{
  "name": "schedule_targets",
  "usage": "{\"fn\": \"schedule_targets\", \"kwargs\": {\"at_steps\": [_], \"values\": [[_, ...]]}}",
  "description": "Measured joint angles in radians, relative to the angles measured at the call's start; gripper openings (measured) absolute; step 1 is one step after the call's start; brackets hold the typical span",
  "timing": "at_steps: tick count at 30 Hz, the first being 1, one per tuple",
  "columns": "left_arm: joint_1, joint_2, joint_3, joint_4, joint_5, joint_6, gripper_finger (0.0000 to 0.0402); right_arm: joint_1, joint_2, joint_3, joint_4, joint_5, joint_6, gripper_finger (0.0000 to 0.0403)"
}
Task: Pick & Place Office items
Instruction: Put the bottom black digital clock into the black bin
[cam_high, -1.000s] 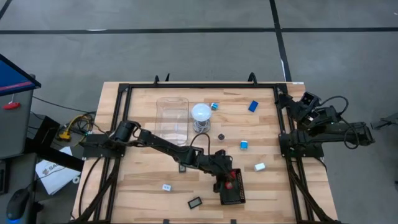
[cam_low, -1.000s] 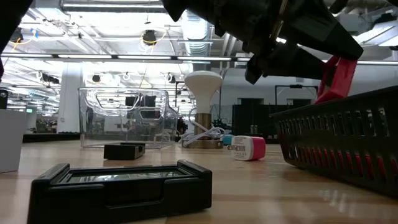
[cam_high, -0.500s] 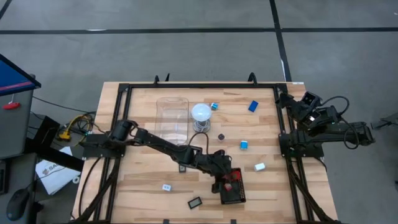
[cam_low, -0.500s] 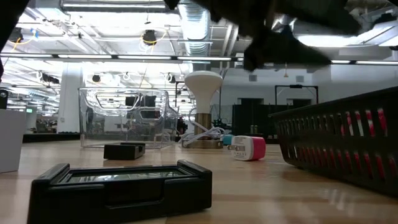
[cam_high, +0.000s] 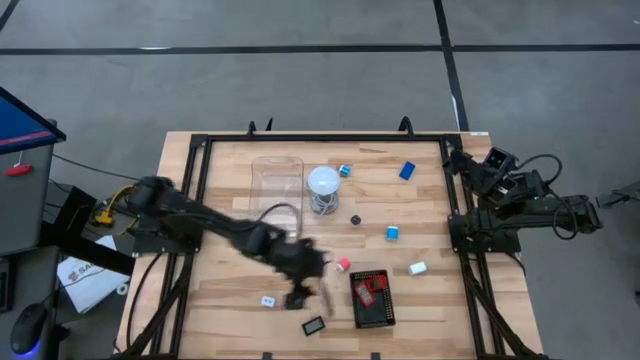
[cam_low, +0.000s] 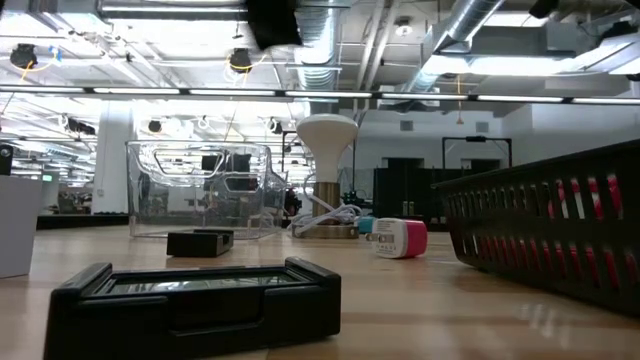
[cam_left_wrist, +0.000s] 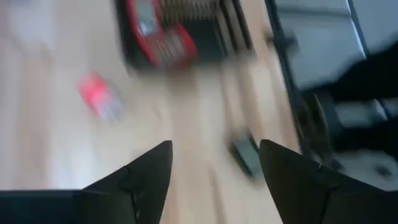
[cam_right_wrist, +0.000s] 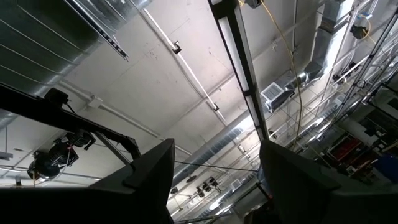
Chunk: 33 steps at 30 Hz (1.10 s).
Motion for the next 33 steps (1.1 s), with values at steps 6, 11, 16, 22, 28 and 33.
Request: {"fn": "schedule_targets", "kwargs": {"at_steps": [6, 11, 16, 22, 28, 33], "values": [[-0.205, -0.189, -0.192, 0.163, -0.036, -0.191, 0.0261, 0.034, 0.000, 0.000, 0.000, 0.001, -0.004, 0.0228], [-0.356, -0.182, -0.196, 0.236, -0.172, -0.221, 0.0288, 0.051, 0.000, 0.000, -0.004, 0.001, -0.008, 0.0228], [-0.416, -0.083, -0.132, 0.199, -0.334, -0.239, 0.0308, 0.064, 0.000, 0.001, -0.005, 0.011, -0.011, 0.0228], [-0.404, 0.097, 0.014, 0.161, -0.494, -0.295, 0.0312, 0.064, 0.000, 0.001, -0.007, 0.009, 0.012, 0.0228], [-0.406, 0.298, 0.181, -0.014, -0.510, -0.479, 0.0312, 0.064, 0.000, 0.001, -0.007, -0.032, 0.084, 0.0228], [-0.395, 0.387, 0.224, -0.053, -0.516, -0.583, 0.0312, 0.064, 0.000, 0.001, -0.004, -0.082, 0.133, 0.0228]]}}
